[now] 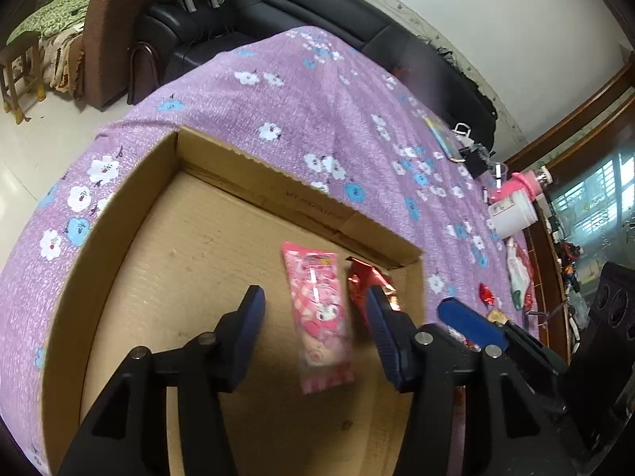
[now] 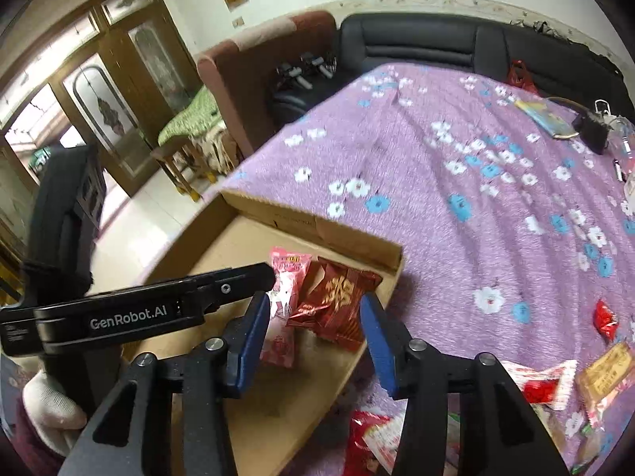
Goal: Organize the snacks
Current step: 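Carry both snacks to the cardboard tray and open both grippers to drop them, then grasp the white-red packet with the left gripper while the right grasps the green-wrapped candy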
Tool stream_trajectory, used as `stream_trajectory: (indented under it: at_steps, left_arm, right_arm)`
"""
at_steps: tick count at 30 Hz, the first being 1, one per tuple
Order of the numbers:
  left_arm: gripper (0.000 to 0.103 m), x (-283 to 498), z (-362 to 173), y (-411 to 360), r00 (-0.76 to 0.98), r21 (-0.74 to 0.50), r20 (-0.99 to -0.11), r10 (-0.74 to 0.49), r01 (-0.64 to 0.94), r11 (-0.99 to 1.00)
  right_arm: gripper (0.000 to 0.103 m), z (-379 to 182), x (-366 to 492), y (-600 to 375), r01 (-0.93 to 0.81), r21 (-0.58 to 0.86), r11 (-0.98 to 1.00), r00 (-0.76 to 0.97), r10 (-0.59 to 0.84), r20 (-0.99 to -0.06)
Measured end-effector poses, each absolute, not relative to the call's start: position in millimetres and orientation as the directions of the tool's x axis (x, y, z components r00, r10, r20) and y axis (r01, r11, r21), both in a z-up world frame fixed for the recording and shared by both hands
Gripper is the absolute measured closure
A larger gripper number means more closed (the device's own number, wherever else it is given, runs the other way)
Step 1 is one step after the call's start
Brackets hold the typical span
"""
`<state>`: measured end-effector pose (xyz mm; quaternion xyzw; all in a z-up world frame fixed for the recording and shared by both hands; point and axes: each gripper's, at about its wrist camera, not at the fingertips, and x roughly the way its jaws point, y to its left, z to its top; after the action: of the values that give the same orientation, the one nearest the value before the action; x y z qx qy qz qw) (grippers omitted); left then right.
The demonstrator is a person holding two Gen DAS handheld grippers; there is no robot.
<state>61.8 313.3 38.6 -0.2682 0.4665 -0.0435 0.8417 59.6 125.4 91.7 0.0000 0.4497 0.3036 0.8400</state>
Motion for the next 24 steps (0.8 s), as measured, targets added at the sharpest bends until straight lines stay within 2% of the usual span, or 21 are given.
stream_trajectory:
  at_steps: [3, 4, 6, 8, 12, 13, 15, 17, 24]
  left_arm:
    - [0.049, 42.6, 58.1, 311.2, 0.594, -0.489, -0.742, -0.310, -0.163, 0.857]
    - [0.043, 34.1, 64.3, 310.3, 0.605, -0.490, -0.734, -0.309, -0.157, 0.857]
    - [0.036, 11.6, 76.7, 308.5, 0.635, -0.506, -0.707, -0.313, -0.145, 0.850]
    - [0.035, -5.1, 85.1, 303.3, 0.654, -0.518, -0.684, -0.324, -0.122, 0.846]
    - [0.035, -34.5, 92.3, 279.3, 0.659, -0.526, -0.665, -0.351, -0.080, 0.847]
    - [0.035, -38.2, 93.1, 273.9, 0.656, -0.526, -0.665, -0.357, -0.071, 0.848]
    - [0.035, -48.3, 95.5, 259.9, 0.650, -0.516, -0.665, -0.367, -0.045, 0.856]
    - [0.035, -56.0, 97.4, 250.8, 0.648, -0.498, -0.669, -0.365, -0.027, 0.867]
    - [0.035, -75.9, 101.3, 215.9, 0.630, -0.451, -0.677, -0.380, 0.054, 0.891]
  right_arm:
    - [0.048, 109.1, 53.2, 97.8, -0.485, 0.278, 0.830, 0.461, 0.512, -0.725]
    - [0.047, 110.9, 53.3, 90.3, -0.468, 0.262, 0.844, 0.478, 0.491, -0.728]
    - [0.046, 106.6, 54.7, 74.4, -0.425, 0.191, 0.884, 0.508, 0.408, -0.758]
    - [0.046, 92.2, 57.8, 68.0, -0.404, 0.127, 0.906, 0.500, 0.335, -0.799]
    - [0.047, 56.9, 62.3, 73.9, -0.409, 0.102, 0.907, 0.422, 0.287, -0.860]
    - [0.049, 50.4, 59.6, 78.0, -0.420, 0.092, 0.903, 0.411, 0.280, -0.868]
    - [0.076, 40.5, 50.6, 86.5, -0.454, 0.064, 0.889, 0.385, 0.260, -0.885]
    - [0.084, 38.3, 36.2, 88.3, -0.477, 0.003, 0.879, 0.400, 0.220, -0.890]
    - [0.085, 38.3, -26.6, 38.6, -0.514, 0.022, 0.857, 0.340, 0.228, -0.912]
